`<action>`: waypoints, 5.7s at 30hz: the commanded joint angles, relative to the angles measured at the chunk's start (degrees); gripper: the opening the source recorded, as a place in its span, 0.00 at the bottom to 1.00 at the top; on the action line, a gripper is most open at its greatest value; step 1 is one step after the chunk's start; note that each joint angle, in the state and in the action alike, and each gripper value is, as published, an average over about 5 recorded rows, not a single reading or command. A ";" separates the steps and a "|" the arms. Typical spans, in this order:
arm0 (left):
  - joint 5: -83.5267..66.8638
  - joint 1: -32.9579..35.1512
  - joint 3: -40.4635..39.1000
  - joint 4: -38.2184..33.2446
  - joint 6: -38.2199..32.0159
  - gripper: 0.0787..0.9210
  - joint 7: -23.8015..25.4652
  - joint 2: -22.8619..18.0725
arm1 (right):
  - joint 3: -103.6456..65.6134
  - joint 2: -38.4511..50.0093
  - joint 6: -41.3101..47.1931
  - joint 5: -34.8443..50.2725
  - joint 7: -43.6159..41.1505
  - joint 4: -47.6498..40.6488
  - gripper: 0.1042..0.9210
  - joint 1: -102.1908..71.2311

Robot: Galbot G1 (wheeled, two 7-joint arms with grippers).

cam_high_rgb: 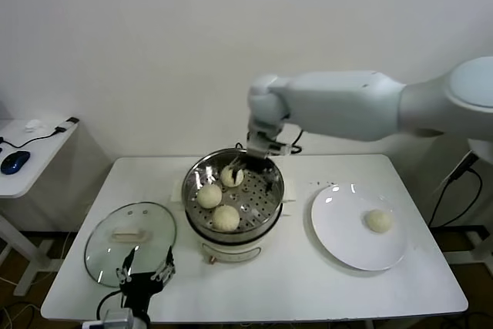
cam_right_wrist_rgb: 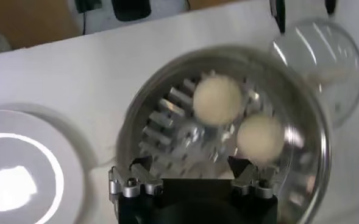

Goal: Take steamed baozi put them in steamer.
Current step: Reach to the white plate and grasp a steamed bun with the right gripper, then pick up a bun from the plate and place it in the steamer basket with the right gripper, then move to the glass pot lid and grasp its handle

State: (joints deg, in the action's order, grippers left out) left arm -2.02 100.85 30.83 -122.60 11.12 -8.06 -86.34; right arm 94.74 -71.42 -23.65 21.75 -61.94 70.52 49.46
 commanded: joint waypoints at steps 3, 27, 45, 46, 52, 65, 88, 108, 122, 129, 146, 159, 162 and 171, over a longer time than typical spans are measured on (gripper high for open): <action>0.00 0.06 -0.01 0.01 0.03 0.88 0.02 0.03 | 11.99 20.46 15.85 10.92 -3.67 -3.76 0.88 10.55; -0.23 -0.93 0.94 1.53 0.51 0.88 0.46 -0.22 | -15.73 35.91 30.09 -8.87 2.91 -11.59 0.88 -31.56; -0.04 -0.40 0.76 2.04 0.47 0.88 0.53 -0.24 | -22.85 30.43 32.40 -11.26 6.99 -15.89 0.88 -39.14; -0.06 -0.41 0.75 2.07 0.48 0.88 0.52 -0.22 | -22.97 30.28 32.46 -11.33 7.21 -16.00 0.88 -39.12; -0.07 -0.60 0.41 2.23 0.50 0.88 0.48 -0.28 | -22.55 30.35 32.49 -11.37 6.98 -15.60 0.80 -38.03; -0.13 -0.22 0.32 1.47 0.49 0.88 0.35 -0.34 | -7.39 33.36 32.08 1.12 3.73 -4.21 0.66 -15.08; -0.21 0.69 -0.03 -2.27 1.54 0.88 0.59 0.65 | 5.50 4.60 48.31 41.65 18.94 19.71 0.66 9.12; -0.34 0.41 0.14 -1.46 1.44 0.88 0.63 0.39 | 2.32 0.52 49.36 29.13 21.86 4.20 0.66 -11.16; -0.61 -0.35 0.33 -0.44 1.65 0.88 0.70 0.70 | 1.40 0.74 44.82 28.16 17.95 2.81 0.77 -9.85; -0.68 -0.10 0.49 -1.08 1.68 0.88 0.71 0.59 | 0.43 6.18 37.36 32.07 8.88 3.72 0.88 -1.67; -1.59 0.82 0.85 -3.59 0.50 0.88 2.38 0.81 | -61.68 34.83 41.81 27.19 61.28 11.03 0.88 -41.12; 1.17 -0.83 2.72 -1.42 -4.05 0.88 1.36 1.49 | -130.42 28.70 25.11 12.27 55.79 21.88 0.88 -117.26; 1.84 -1.21 3.03 -1.33 -4.22 0.88 1.45 1.55 | -134.40 23.12 18.96 10.08 53.68 21.58 0.88 -123.88; 5.23 -2.30 4.49 0.48 -8.37 0.88 1.54 3.15 | -134.00 8.47 7.54 2.05 52.35 21.10 0.88 -135.93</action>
State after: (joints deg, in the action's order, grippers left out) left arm 3.23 98.27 35.61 -121.54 3.35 -6.55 -82.79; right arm -18.72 -50.73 -3.37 32.54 -9.26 89.73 -56.10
